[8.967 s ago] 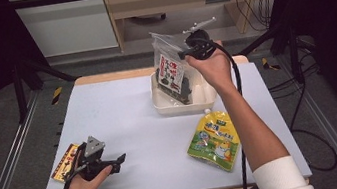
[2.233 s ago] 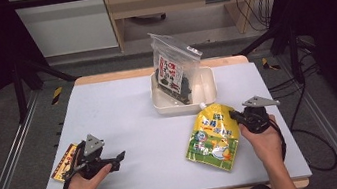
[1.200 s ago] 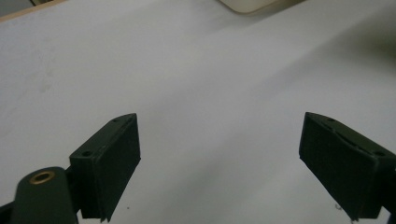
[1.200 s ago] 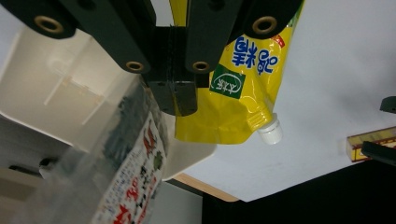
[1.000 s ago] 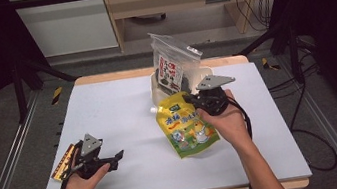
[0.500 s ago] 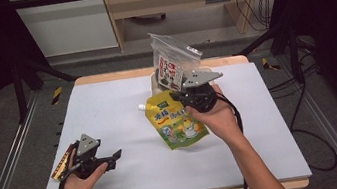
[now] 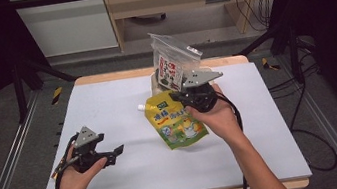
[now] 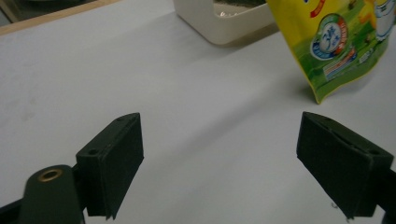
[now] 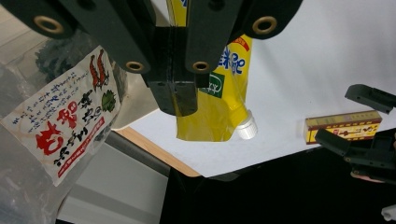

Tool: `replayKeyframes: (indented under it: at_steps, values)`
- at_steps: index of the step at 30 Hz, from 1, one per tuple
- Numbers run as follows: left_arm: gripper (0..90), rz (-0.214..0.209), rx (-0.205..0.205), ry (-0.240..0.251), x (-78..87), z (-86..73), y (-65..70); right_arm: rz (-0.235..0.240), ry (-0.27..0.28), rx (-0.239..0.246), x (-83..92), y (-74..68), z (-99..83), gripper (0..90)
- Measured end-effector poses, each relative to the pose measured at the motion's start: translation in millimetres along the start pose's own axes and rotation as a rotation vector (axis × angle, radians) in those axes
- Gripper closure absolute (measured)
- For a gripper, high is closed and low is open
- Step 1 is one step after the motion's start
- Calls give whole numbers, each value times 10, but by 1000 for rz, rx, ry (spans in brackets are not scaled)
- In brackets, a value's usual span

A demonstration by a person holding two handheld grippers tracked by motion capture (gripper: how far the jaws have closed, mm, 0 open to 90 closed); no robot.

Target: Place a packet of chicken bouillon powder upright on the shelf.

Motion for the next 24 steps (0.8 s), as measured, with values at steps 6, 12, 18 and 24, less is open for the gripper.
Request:
replayKeyframes:
  at_steps: [6, 12, 18, 24]
  values:
    - [159, -29, -22, 5, -22, 197, 0, 1, 4, 6, 28, -20, -4, 900]
    - [191, -89, -40, 12, -86, 426, 45, 8, 12, -14, 117, -17, -29, 900]
    - [195, -118, -106, -23, -218, 655, 132, 31, 18, -8, 194, -60, -27, 900]
    - [190, -154, -178, -51, -387, 862, 253, 59, 22, 16, 263, -147, -14, 900]
Point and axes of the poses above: each handheld gripper's, and its own axes: x roughly backward along the jaws, z roughly out of its top, y roughly to its right, the point moved 3 cm from there along -x, roughly forward along the jaws, and after that the axes turned 6 degrees about y, right-handed, at the moved point
